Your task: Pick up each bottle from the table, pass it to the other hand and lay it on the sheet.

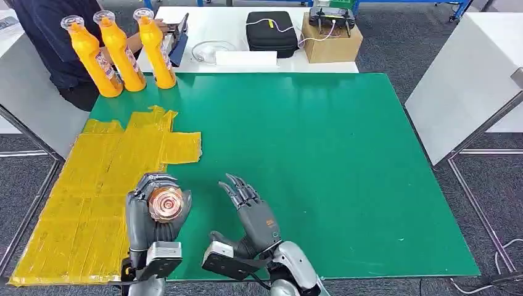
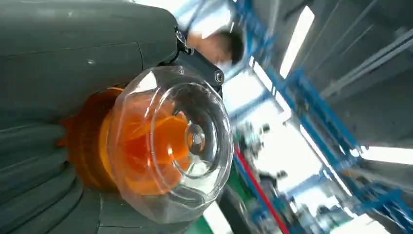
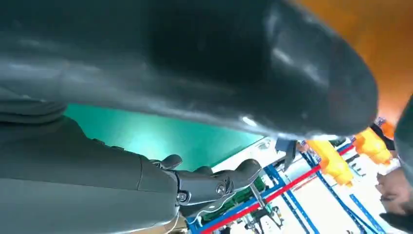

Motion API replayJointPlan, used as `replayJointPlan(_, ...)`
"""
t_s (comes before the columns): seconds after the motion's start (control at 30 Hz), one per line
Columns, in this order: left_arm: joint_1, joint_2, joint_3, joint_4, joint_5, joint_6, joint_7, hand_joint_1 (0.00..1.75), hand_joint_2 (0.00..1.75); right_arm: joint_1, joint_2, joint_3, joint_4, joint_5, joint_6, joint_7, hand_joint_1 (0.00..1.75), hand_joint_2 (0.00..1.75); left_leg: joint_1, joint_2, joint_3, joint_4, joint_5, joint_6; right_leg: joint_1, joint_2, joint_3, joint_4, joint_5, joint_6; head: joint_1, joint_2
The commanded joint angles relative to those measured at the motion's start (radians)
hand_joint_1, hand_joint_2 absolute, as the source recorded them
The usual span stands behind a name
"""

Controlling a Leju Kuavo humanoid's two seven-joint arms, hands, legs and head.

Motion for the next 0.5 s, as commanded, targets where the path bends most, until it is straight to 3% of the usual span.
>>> replayJointPlan(0.03,-0.053,-0.034,0.142,0.173,-0.172,0.092,-0.005,1.75,1.75,0.021,-0.077,0.019,-0.066,-0.017,-0.012,-0.001,0.00,0.00,-0.001,0.001,0.005,-0.002,0.000,0.001,-0.001,-0.001,0.005,-0.002,-0.001,-0.001,0.000,0.000)
replayJointPlan(0.43,-0.053,-0.063,0.241,0.144,-0.473,0.092,0.066,1.75,1.75,0.015,-0.096,0.040,-0.089,-0.038,-0.016,-0.011,0.00,0.00,0.000,0.001,0.002,-0.001,0.000,0.001,0.000,0.000,0.002,-0.001,0.000,-0.001,0.000,0.000)
replayJointPlan(0.47,-0.069,0.048,0.200,0.164,-0.398,0.092,0.100,1.75,1.75,0.012,-0.099,0.044,-0.093,-0.045,-0.016,-0.015,0.00,0.00,-0.001,0.001,0.004,-0.001,-0.001,0.001,0.000,-0.001,0.004,-0.001,-0.001,-0.001,0.000,0.000)
replayJointPlan(0.5,-0.094,-0.039,0.233,0.296,-0.508,0.092,0.125,1.75,1.75,0.006,-0.104,0.056,-0.098,-0.053,-0.010,-0.028,0.00,0.00,0.000,0.001,0.002,-0.001,0.000,0.001,0.000,0.000,0.002,-0.001,0.000,-0.001,0.000,0.000)
